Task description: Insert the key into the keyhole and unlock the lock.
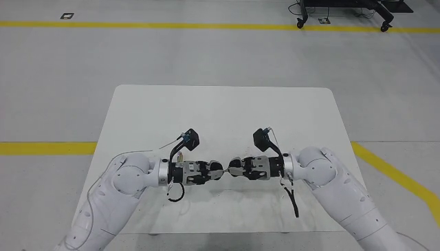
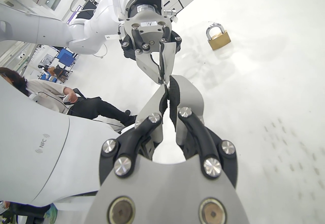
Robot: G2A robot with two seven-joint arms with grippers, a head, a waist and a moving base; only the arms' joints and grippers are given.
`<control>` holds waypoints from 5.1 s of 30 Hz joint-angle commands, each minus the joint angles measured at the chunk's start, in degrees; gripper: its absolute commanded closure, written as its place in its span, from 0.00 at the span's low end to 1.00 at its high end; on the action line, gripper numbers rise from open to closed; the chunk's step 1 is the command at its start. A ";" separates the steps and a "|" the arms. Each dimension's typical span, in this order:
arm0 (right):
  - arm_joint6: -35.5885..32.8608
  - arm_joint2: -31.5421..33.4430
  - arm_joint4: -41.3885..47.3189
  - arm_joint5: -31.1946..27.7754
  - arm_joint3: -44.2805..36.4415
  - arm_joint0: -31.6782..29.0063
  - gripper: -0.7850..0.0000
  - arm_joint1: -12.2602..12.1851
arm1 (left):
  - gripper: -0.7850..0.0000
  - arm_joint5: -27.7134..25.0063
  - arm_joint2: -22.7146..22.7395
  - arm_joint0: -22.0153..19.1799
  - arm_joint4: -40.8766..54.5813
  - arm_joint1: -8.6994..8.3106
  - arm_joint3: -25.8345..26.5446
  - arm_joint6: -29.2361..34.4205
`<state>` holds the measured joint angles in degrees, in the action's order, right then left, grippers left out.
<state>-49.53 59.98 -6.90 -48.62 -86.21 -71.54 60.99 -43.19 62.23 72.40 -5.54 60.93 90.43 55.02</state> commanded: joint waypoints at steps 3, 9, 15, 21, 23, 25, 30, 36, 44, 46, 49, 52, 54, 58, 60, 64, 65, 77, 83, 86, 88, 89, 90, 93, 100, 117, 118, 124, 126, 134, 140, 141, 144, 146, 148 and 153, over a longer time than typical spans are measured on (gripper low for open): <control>-0.37 -0.28 1.49 -0.95 0.14 0.15 1.00 -0.22 | 0.45 0.61 -0.35 -0.22 0.26 -0.19 -0.11 0.28; 1.13 0.95 2.77 -2.58 1.38 -0.09 1.00 -0.75 | 0.00 1.03 -0.39 -0.46 1.03 -0.32 -0.17 0.02; 6.79 8.32 4.17 -7.69 3.26 -3.78 1.00 -2.32 | 0.00 1.03 -0.39 -0.46 1.03 -0.32 -0.17 0.02; 11.50 13.26 6.72 -9.38 2.79 -7.78 1.00 -3.29 | 0.00 1.03 -0.39 -0.46 1.03 -0.32 -0.17 0.02; 11.50 13.26 6.72 -9.38 2.79 -7.78 1.00 -3.29 | 0.00 1.03 -0.39 -0.46 1.03 -0.32 -0.17 0.02; 11.50 13.26 6.72 -9.38 2.79 -7.78 1.00 -3.29 | 0.00 1.03 -0.39 -0.46 1.03 -0.32 -0.17 0.02; 11.50 13.26 6.72 -9.38 2.79 -7.78 1.00 -3.29 | 0.00 0.78 2.88 2.47 -3.30 -0.80 6.48 -6.61; 11.50 13.26 6.72 -9.38 2.79 -7.78 1.00 -3.29 | 0.00 12.56 18.71 13.89 -22.82 -3.41 21.02 -9.31; 11.50 13.26 6.72 -9.38 2.79 -7.78 1.00 -3.29 | 0.41 25.89 26.74 27.33 -39.31 -4.42 30.84 -8.04; 11.50 13.26 6.72 -9.38 2.79 -7.78 1.00 -3.29 | 0.55 27.58 24.71 27.12 -43.65 -4.40 30.27 -6.78; 11.50 13.26 6.72 -9.38 2.79 -7.78 1.00 -3.29 | 0.51 28.81 20.75 24.89 -47.99 -4.21 28.50 -5.66; 11.50 13.26 6.72 -9.38 2.79 -7.78 1.00 -3.29 | 0.35 29.90 17.68 21.94 -50.46 -3.94 26.81 -5.26; 11.50 13.26 6.72 -9.38 2.79 -7.78 1.00 -3.29 | 0.28 30.97 15.76 20.03 -52.49 -3.74 25.96 -4.79; 11.50 13.26 6.72 -9.38 2.79 -7.78 1.00 -3.29 | 0.29 33.55 11.98 16.19 -55.71 -3.23 24.12 -3.06; 11.50 13.26 6.72 -9.38 2.79 -7.78 1.00 -3.29 | 0.29 34.23 10.32 14.38 -56.36 -2.97 23.15 -2.17; 11.50 13.26 6.72 -9.38 2.79 -7.78 1.00 -3.29 | 0.31 35.05 7.51 11.48 -56.83 -2.45 21.31 -0.96; 11.50 13.26 6.72 -9.38 2.79 -7.78 1.00 -3.29 | 0.32 35.20 6.84 10.95 -56.95 -2.33 20.88 -0.79; 11.50 13.26 6.72 -9.38 2.79 -7.78 1.00 -3.29 | 0.76 36.78 5.33 8.02 -55.85 -1.62 17.17 -1.24; 11.50 13.26 6.72 -9.38 2.79 -7.78 1.00 -3.29 | 0.92 36.71 5.06 7.30 -55.44 -1.44 16.92 -1.01; 11.50 13.26 6.72 -9.38 2.79 -7.78 1.00 -3.29 | 1.00 36.82 4.80 7.03 -55.37 -1.34 16.83 -0.75; 11.50 13.26 6.72 -9.38 2.79 -7.78 1.00 -3.29 | 1.00 37.10 4.88 6.96 -54.59 -1.27 16.63 -0.85; 11.50 13.26 6.72 -9.38 2.79 -7.78 1.00 -3.29 | 1.00 37.15 5.01 6.90 -54.46 -1.26 16.49 -0.82; 11.50 13.26 6.72 -9.38 2.79 -7.78 1.00 -3.29 | 1.00 37.21 5.15 6.90 -54.35 -1.26 16.38 -0.84; 11.50 13.26 6.72 -9.38 2.79 -7.78 1.00 -3.29 | 1.00 37.29 5.51 7.09 -54.49 -1.29 15.97 -0.61; 11.50 13.26 6.72 -9.38 2.79 -7.78 1.00 -3.29 | 1.00 36.82 6.09 7.53 -54.20 -1.34 15.88 -0.21; 11.50 13.26 6.72 -9.38 2.79 -7.78 1.00 -3.29 | 1.00 21.86 15.06 10.13 -22.81 -1.74 13.29 -6.13; 11.50 13.26 6.72 -9.38 2.79 -7.78 1.00 -3.29 | 1.00 18.75 15.61 9.78 -18.03 -1.81 12.00 -5.49; 11.50 13.26 6.72 -9.38 2.79 -7.78 1.00 -3.29 | 1.00 5.66 18.49 6.71 -12.29 -2.44 7.94 -4.96; 11.50 13.26 6.72 -9.38 2.79 -7.78 1.00 -3.29 | 1.00 5.66 18.49 6.71 -12.29 -2.44 7.94 -4.96; 13.60 12.41 8.65 -8.39 2.09 -7.62 1.00 -3.01 | 1.00 8.40 16.72 5.76 -3.37 -2.20 5.24 -4.82; 17.59 6.26 13.28 -7.15 4.61 -2.24 1.00 -1.28 | 1.00 10.04 10.70 -3.26 36.53 -1.12 -6.15 9.67; 18.27 4.77 14.33 -6.85 5.00 -1.19 1.00 -0.84 | 1.00 11.62 9.54 -5.08 39.63 -0.94 -8.36 13.00; 18.48 1.04 15.91 -6.20 5.87 1.37 1.00 0.20 | 1.00 13.14 7.82 -8.48 39.02 -0.71 -12.37 16.36; 18.45 0.81 16.04 -6.14 5.97 1.56 1.00 0.27 | 1.00 13.14 7.82 -8.48 39.02 -0.71 -12.37 16.36; 18.45 0.81 16.04 -6.14 5.97 1.56 1.00 0.27 | 1.00 13.14 7.82 -8.48 39.02 -0.71 -12.37 16.36; 18.68 0.71 16.30 -6.01 5.66 1.49 1.00 0.31 | 1.00 17.46 6.36 -6.80 40.46 -0.34 -13.02 12.49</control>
<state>-31.07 60.77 9.15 -54.76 -80.28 -70.00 61.26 -27.05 69.14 65.32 34.10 60.44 77.77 68.55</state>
